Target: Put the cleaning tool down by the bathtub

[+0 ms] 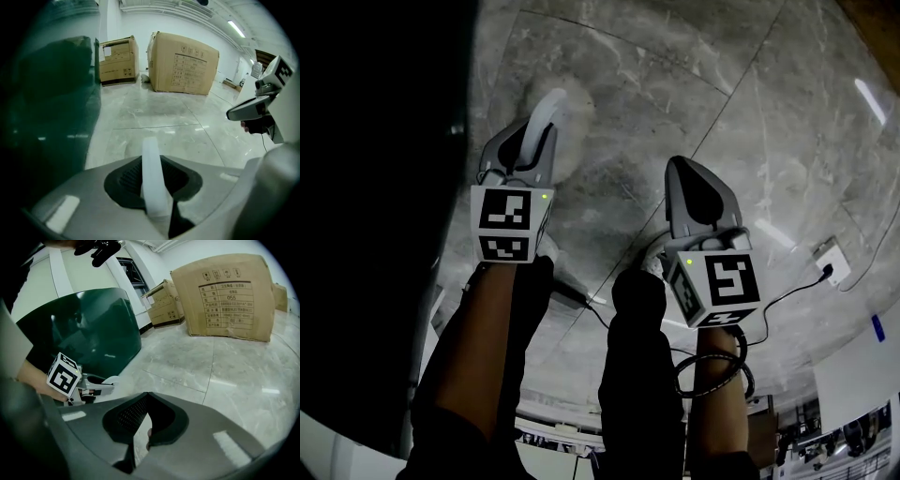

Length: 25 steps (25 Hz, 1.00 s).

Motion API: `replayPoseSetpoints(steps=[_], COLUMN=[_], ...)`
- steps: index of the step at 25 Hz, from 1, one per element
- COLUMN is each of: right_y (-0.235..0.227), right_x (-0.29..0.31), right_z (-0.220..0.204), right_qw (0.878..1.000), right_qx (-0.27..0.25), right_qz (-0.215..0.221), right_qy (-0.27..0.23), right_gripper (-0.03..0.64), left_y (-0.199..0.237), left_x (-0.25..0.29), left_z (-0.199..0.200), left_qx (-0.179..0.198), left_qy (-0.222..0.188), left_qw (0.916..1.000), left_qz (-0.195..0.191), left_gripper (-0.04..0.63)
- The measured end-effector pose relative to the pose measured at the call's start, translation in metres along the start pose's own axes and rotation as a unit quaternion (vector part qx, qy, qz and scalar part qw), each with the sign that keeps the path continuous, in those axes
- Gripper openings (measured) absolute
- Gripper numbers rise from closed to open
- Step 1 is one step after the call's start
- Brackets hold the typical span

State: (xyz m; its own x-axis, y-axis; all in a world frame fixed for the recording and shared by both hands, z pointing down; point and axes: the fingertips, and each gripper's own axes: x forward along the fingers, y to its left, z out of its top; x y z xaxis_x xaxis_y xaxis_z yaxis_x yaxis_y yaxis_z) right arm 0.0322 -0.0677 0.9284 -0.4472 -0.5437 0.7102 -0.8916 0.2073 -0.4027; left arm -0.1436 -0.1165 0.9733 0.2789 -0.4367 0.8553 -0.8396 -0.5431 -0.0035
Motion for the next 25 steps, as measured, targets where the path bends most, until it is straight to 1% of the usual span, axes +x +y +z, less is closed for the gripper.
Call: replayPoseSetpoints(steps=[5, 11, 17, 21, 25], right_y=[-0.010, -0.010, -0.013, -0.019, -0.024], right_x=[0.009, 0.014, 0.018, 0.019, 0.017], right_z=[-0.016, -0.030, -0.035, -0.041, -0.048], right_qw=[1.000, 1.000, 1.000, 1.000, 1.000], right_qx=[0.004, 0.002, 0.002, 0.005, 0.009], right_qz=[-0.005, -0.002, -0.004, -0.008, -0.013], right_qy=[0.003, 0.010, 0.006, 0.009, 0.016], right_gripper=[0.019, 0.020, 0.020, 0.019, 0.020], left_y=[-0.002, 0.000, 0.001, -0.004, -0.008], left_x=[0.015, 0.022, 0.030, 0.036, 0.039], left_z=[-0.014, -0.024, -0.031, -0.030, -0.031], left_qx=[0.004, 0.012, 0.021, 0.037, 0.037], left_qy=[-0.001, 0.000, 0.002, -0.002, -0.001], left_qw=[1.0000, 0.9999, 0.9998, 0.9993, 0.9992], left_qz=[-0.001, 0.001, -0.001, -0.005, -0.011], left_gripper=[0.088, 0.088, 0.088, 0.088, 0.091])
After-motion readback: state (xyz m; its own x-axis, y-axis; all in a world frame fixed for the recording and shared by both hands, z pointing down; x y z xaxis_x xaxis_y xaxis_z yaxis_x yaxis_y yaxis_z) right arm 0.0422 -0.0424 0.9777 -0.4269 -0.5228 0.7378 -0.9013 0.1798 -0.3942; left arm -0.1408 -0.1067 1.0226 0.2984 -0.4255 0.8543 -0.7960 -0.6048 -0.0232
